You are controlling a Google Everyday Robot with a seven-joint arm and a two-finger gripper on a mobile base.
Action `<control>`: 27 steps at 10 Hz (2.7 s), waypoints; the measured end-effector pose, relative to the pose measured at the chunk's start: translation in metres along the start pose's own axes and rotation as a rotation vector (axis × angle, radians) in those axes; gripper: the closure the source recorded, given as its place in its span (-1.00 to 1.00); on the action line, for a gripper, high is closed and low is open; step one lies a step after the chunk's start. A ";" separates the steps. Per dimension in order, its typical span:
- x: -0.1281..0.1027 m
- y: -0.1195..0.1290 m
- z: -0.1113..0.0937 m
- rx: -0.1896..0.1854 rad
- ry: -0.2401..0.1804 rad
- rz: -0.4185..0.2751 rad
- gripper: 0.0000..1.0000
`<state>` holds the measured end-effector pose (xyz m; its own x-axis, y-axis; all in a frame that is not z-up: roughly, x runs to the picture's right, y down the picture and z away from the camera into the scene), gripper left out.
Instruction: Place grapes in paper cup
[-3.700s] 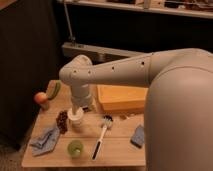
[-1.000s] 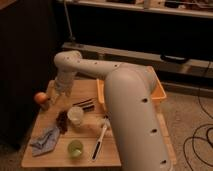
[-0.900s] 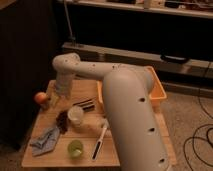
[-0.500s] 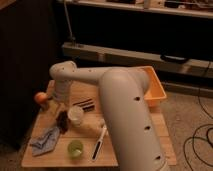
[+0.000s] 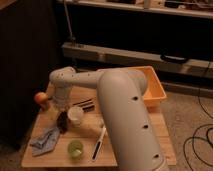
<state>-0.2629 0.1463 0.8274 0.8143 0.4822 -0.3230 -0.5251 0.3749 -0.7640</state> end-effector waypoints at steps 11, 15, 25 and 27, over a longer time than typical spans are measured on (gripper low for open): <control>-0.012 -0.019 0.014 0.005 0.006 -0.036 0.84; -0.018 -0.015 -0.009 0.027 0.013 -0.032 1.00; -0.043 0.035 -0.223 0.158 -0.212 -0.053 1.00; -0.025 0.038 -0.254 0.191 -0.236 -0.034 1.00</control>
<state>-0.2398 -0.0528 0.6646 0.7641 0.6291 -0.1427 -0.5534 0.5257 -0.6461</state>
